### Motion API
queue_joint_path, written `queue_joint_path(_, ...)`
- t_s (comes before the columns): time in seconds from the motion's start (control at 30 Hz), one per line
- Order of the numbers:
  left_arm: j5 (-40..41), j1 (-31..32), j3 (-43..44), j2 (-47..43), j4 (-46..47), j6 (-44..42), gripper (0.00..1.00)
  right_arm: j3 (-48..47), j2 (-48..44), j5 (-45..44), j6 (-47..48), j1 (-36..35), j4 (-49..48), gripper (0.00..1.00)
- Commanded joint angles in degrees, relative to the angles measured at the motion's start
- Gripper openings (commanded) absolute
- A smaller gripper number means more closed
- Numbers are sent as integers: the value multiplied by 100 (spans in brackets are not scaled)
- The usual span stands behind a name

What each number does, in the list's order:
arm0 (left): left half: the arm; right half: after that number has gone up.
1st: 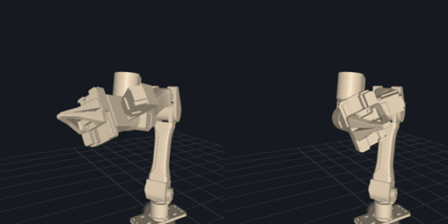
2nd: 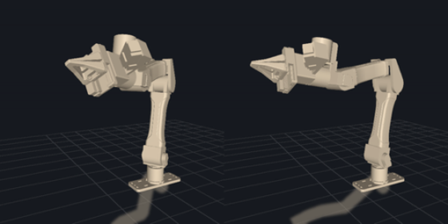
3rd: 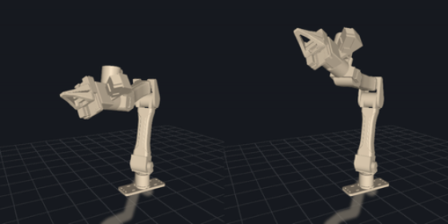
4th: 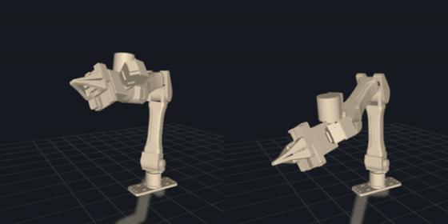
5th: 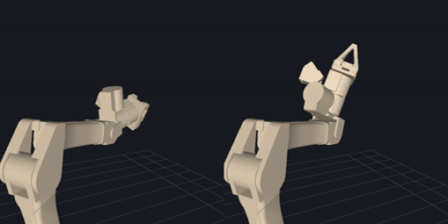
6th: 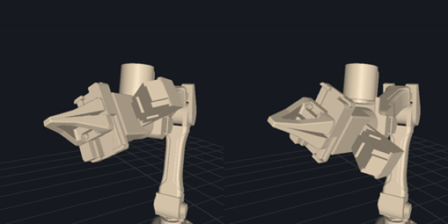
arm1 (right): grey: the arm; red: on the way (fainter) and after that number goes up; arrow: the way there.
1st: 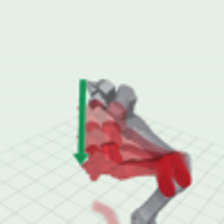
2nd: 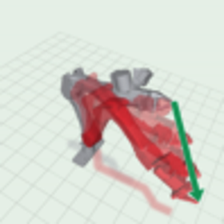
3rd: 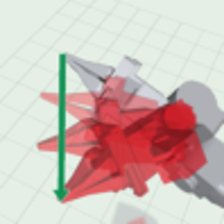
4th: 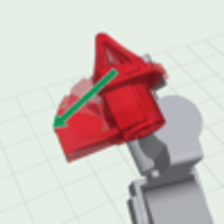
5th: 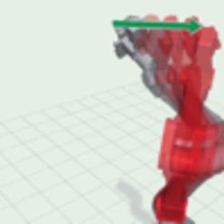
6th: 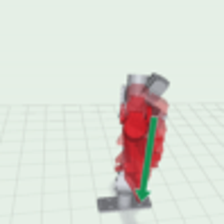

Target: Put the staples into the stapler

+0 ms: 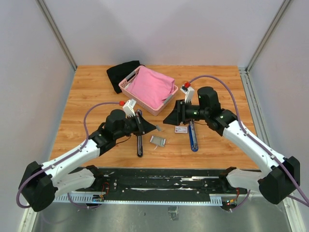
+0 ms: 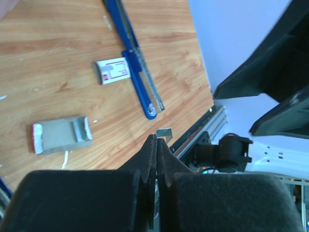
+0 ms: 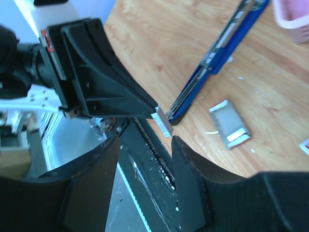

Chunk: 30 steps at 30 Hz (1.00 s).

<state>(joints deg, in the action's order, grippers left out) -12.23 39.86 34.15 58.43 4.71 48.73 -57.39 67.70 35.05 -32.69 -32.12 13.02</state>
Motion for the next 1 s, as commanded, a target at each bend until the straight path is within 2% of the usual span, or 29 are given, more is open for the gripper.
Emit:
queue_joint_path(0.0, -527, -12, 182, -203, 390, -391, 0, -130, 114, 1437, 504, 46, -138, 49)
queue_joint_path(0.2, -1305, -13, 595, 49, 453, -578, 0, -389, 347, 2018, 786, 40, -82, 49)
queue_joint_path(0.37, -1692, -13, 864, 216, 399, -698, 0, -772, 539, 2082, 1290, 70, 556, 49)
queue_joint_path(0.7, -1877, -13, 960, 291, 466, -664, 0, -763, 687, 2693, 1152, 83, 377, 48)
queue_joint_path(0.97, -1999, -13, 1031, 352, 478, -662, 0, -678, 688, 2623, 1159, 267, 373, 48)
